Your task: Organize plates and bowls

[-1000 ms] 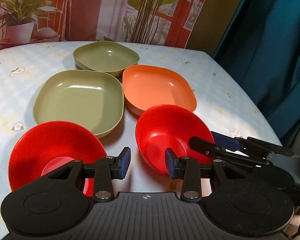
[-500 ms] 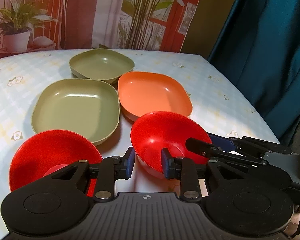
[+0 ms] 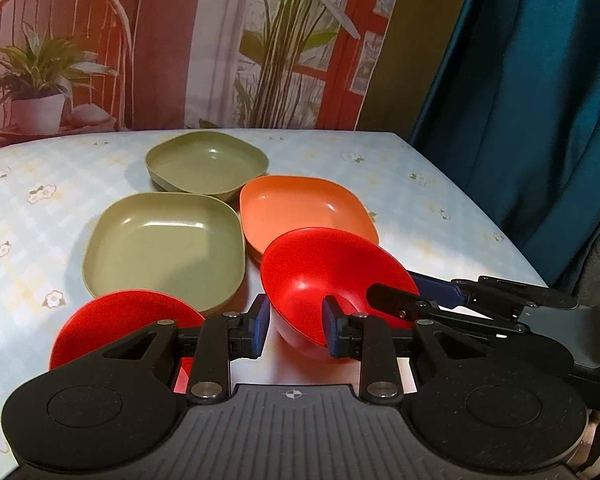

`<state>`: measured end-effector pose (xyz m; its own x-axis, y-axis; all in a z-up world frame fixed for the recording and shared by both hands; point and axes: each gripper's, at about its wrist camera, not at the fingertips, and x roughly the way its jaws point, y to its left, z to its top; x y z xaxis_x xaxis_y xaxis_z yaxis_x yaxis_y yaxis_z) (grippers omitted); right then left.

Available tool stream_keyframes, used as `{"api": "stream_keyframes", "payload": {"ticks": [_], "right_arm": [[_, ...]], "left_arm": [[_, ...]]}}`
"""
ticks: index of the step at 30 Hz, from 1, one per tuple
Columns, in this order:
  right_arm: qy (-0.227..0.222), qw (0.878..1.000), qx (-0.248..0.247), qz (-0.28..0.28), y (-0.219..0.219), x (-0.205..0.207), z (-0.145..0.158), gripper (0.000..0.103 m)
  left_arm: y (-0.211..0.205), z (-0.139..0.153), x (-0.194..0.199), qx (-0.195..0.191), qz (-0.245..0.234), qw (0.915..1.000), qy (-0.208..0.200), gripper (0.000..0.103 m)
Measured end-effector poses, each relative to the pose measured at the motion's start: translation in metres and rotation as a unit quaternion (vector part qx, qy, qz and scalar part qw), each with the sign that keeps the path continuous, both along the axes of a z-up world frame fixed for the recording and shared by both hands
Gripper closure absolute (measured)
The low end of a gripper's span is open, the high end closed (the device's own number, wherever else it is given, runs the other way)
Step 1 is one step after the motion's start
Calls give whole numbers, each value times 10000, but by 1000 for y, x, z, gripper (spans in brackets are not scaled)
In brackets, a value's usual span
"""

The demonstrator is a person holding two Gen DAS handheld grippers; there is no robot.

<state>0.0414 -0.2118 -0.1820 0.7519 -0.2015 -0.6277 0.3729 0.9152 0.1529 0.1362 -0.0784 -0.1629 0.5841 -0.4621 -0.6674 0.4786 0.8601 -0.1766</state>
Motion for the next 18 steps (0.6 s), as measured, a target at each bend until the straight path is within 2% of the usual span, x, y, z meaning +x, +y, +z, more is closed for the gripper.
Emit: {"api": "stream_keyframes", "payload": {"ticks": [14,18], "right_arm": [[-106,9999,-51,81,9,1,14,75],[-155,9996,-102,193,14,5,22,75]], "left_arm": [[10,16,-9,-104,97,9996,-256,73],[20,19,-6,-192,253,9994,-140,73]]}}
